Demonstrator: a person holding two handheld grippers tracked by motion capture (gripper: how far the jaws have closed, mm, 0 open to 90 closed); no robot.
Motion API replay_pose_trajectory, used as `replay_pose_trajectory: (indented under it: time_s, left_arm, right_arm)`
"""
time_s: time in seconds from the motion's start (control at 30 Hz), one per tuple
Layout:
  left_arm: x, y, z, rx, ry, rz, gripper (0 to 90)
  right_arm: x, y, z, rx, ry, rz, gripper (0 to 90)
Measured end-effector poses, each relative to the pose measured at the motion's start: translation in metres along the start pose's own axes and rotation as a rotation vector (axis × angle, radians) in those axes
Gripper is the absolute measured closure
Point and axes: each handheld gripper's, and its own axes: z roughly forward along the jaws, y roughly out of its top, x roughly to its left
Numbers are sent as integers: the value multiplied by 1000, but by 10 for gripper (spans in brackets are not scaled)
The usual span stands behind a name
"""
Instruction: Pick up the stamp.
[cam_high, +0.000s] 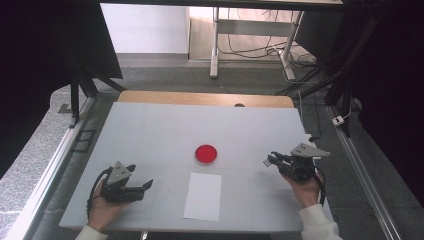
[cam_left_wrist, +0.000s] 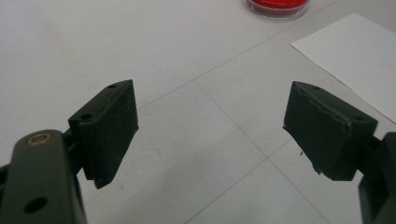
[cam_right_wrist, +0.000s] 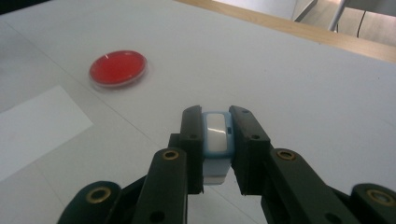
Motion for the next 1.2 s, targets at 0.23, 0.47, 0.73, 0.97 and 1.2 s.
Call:
replay_pose_trajectory:
  time_s: [0.23, 0.47, 0.73, 0.97, 1.2]
  left_arm:
    - [-1, 0, 0, -3, 0, 1, 179]
    - [-1, 1, 0, -3, -3, 2, 179]
    - [-3, 2, 1, -8, -7, 6, 179]
    - [-3, 3, 4, -7, -15, 9, 181]
    - [-3, 4, 4, -17, -27, 6, 180]
  right_arm:
    - [10, 8, -1, -28, 25, -9, 752]
    - [20, 15, 2, -49, 55, -28, 752]
    - [33, 23, 9, -66, 83, -41, 752]
    - [39, 25, 15, -69, 95, -45, 752]
    - [48, 28, 21, -80, 131, -44, 752]
